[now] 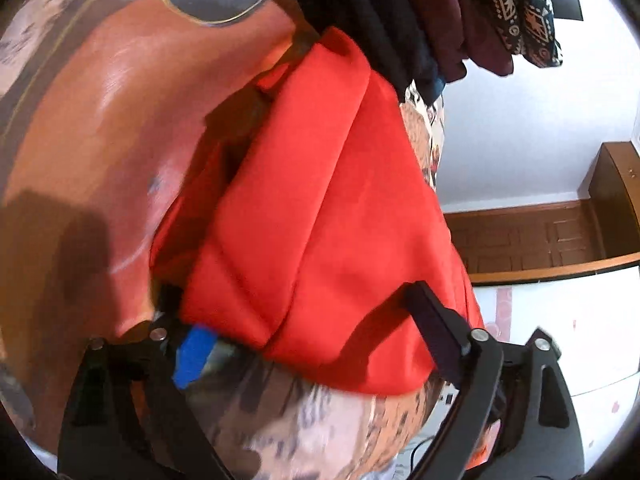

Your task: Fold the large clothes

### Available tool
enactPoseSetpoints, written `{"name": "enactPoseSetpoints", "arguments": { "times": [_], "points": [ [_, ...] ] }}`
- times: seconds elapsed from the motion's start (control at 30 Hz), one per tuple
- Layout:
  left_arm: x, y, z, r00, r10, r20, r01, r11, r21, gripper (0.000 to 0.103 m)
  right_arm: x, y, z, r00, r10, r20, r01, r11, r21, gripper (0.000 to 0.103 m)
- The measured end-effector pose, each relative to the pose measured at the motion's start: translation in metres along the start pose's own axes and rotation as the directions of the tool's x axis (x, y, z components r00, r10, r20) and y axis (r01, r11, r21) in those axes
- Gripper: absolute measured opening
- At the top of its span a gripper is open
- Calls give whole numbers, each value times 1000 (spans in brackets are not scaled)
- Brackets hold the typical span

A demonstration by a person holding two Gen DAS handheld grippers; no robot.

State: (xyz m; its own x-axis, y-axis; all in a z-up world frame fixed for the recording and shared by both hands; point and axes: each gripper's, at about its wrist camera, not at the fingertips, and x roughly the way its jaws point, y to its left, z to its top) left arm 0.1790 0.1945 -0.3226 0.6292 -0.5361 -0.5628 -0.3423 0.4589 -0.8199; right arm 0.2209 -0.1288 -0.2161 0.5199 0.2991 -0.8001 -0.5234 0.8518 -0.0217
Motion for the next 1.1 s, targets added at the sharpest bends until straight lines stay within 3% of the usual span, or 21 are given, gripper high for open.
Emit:
{"name": "enactPoseSetpoints", "arguments": {
  "times": [0.13, 0.27, 0.33, 0.4, 0.47, 0.6, 0.77, 0.87, 0.97, 1.03, 1.1],
  "points": [
    [11, -4, 12, 999, 8, 49, -7, 1000, -20, 92, 0, 1, 0, 1000, -3, -1, 3, 1000, -11, 78],
    [22, -14, 23, 992, 74, 102, -73, 997, -12, 90, 1, 1, 2, 1000, -2, -12, 2, 1000, -2, 78],
    [24, -21, 23, 983, 134, 128, -138, 990, 19, 74, 1, 0, 4, 1000, 2, -26, -2, 1000, 3, 78],
    [24, -30, 22, 972, 183, 149, -194, 979, 64, 42, 0, 0, 9, 999, 10, -53, -9, 1000, 10, 78],
    [21, -42, 21, 977, 153, 151, -169, 980, 104, 17, 0, -1, 15, 997, 23, -78, -22, 1000, 10, 78],
    [-2, -80, 14, 951, 190, 246, -246, 943, 225, 14, -8, 6, 30, 996, 50, -68, -49, 999, 15, 78],
    [-45, -135, 2, 922, 139, 361, -268, 902, 338, 13, -10, 31, 45, 991, 127, -43, -127, 992, 1, 78],
    [-71, -151, -8, 898, 123, 422, -291, 885, 363, 13, 6, 52, 47, 972, 213, -95, -213, 977, 15, 78],
    [-85, -164, -12, 868, 137, 478, -341, 863, 372, 13, 26, 74, 41, 939, 313, -145, -311, 950, 39, 78],
    [-87, -170, -16, 858, 150, 492, -364, 852, 376, 13, 31, 80, 40, 927, 344, -152, -341, 939, 47, 78],
    [-81, -178, -15, 855, 156, 494, -374, 846, 379, 13, 28, 81, 43, 929, 341, -148, -340, 940, 34, 78]
  ]
}}
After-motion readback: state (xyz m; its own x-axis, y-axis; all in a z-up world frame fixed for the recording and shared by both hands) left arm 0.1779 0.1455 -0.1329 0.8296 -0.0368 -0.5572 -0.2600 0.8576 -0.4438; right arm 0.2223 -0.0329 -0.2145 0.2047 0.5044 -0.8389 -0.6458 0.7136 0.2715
